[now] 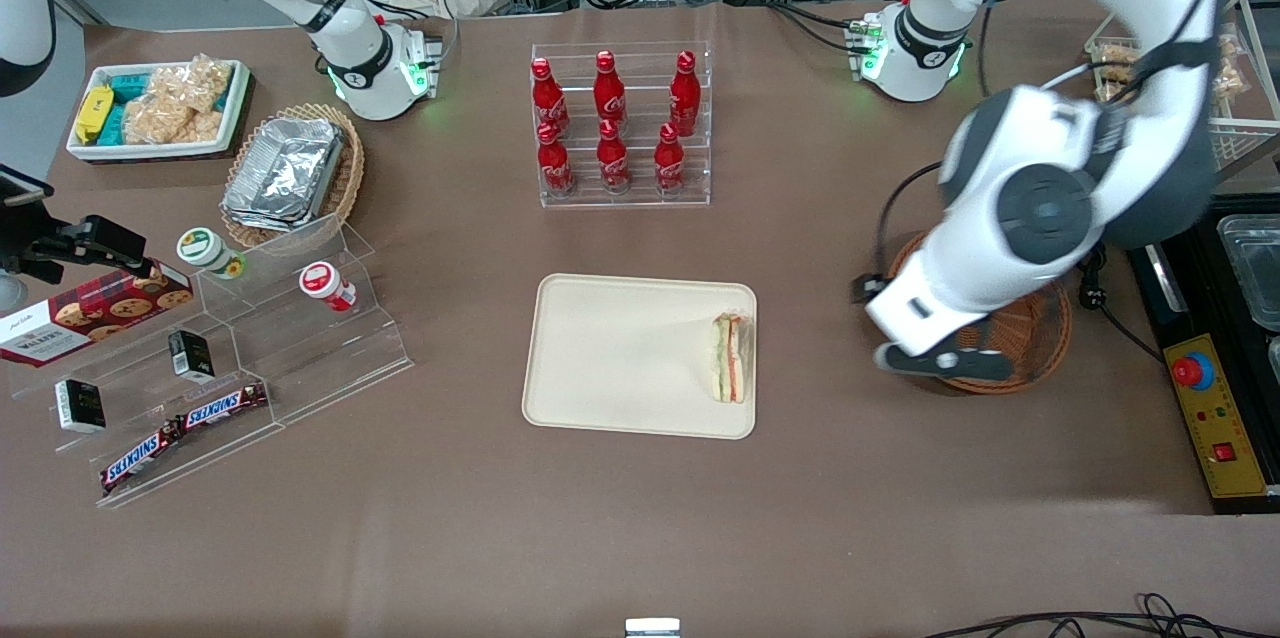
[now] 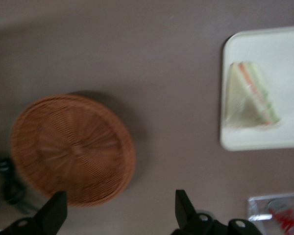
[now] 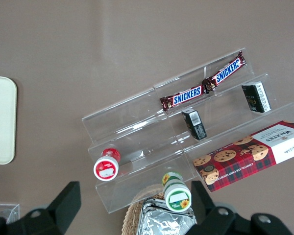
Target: Place sandwich from basket to tray
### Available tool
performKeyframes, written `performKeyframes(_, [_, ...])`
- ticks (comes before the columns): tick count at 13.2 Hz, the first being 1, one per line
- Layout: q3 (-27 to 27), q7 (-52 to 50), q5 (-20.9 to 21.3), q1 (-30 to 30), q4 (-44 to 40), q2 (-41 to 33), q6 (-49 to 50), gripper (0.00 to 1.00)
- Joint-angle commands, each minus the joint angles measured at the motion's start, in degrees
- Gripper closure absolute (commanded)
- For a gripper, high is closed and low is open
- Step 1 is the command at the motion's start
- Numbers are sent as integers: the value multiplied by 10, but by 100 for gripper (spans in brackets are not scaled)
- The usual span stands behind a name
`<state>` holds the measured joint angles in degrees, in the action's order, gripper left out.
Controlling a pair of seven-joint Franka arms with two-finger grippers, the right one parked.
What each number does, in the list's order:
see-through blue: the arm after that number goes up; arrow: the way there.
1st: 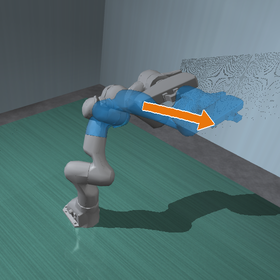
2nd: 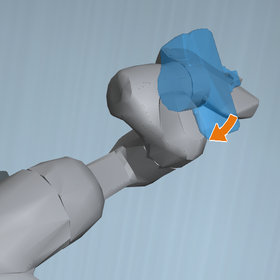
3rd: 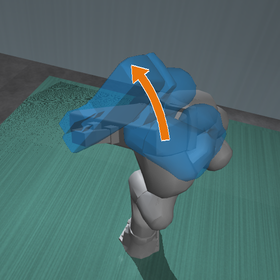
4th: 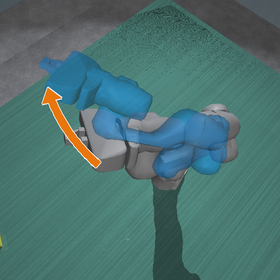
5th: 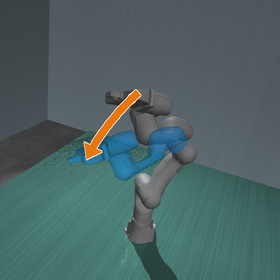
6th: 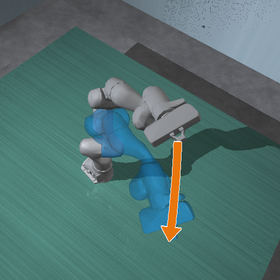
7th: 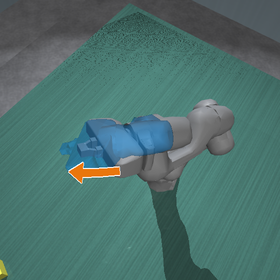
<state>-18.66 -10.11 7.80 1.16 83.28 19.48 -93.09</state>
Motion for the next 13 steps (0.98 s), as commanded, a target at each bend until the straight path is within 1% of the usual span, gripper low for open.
performKeyframes(1, [-3, 69, -10, -49, 20, -53, 23, 1])
performKeyframes(4, [-2, 164, -11, -90, 14, -65, 29, 1])
performKeyframes(5, [-2, 176, -12, -99, 12, -68, 33, 1])
performKeyframes(9, [14, 171, -2, -101, 13, -72, 34, 1])
performKeyframes(11, [17, 145, -1, -101, 14, -76, 34, 1])
performKeyframes(13, [34, 116, -6, -101, 18, -83, 33, 1])
